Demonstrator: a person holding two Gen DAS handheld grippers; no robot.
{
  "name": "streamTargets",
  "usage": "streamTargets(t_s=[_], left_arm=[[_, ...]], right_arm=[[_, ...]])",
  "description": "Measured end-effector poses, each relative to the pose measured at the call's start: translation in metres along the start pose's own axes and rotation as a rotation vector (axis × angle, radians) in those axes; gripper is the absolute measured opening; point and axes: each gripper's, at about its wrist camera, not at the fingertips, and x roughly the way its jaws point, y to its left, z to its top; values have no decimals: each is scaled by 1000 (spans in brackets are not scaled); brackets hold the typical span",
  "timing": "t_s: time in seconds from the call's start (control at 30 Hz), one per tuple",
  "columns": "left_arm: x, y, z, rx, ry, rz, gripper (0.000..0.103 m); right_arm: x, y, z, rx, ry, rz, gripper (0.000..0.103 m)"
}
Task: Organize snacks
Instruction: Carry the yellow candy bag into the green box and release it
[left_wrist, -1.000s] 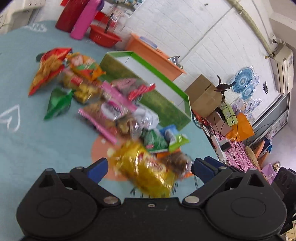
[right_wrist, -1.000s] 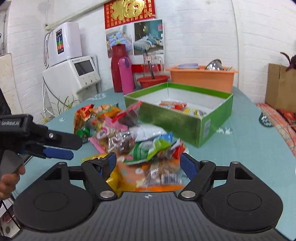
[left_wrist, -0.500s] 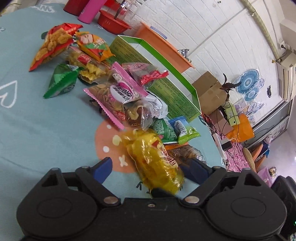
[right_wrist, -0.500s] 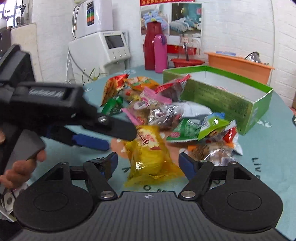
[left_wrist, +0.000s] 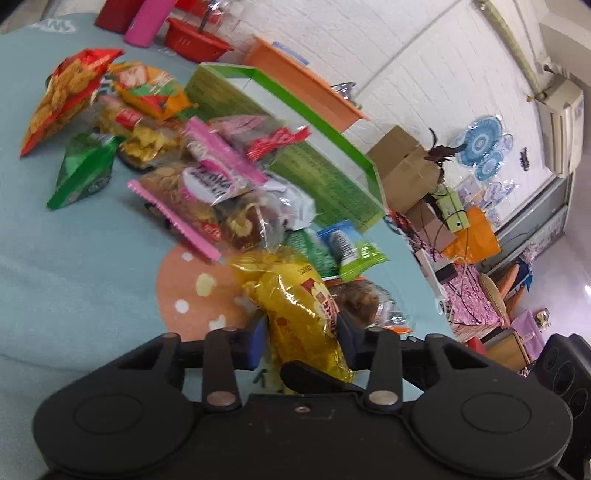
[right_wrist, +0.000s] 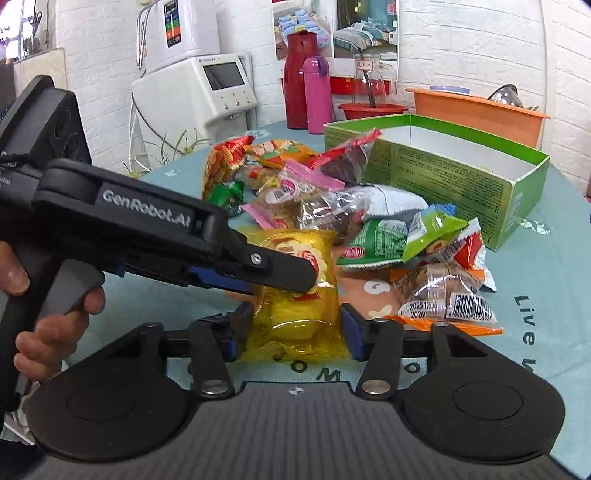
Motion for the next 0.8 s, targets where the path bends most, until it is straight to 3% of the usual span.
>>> streamTargets(t_s=[0.17,0.37,0.8], left_arm=[[-13,-27,22,97,-64,-43,52],[5,-58,63,200,-112,-78,52],[107,-59,143,182,-38,-139,52]], right_arm=[[-22,-4,18,-9,-88,-4,74],[-30,-24,50,-19,-194,-63,74],[14,-103,96,66,-213,-181,72]])
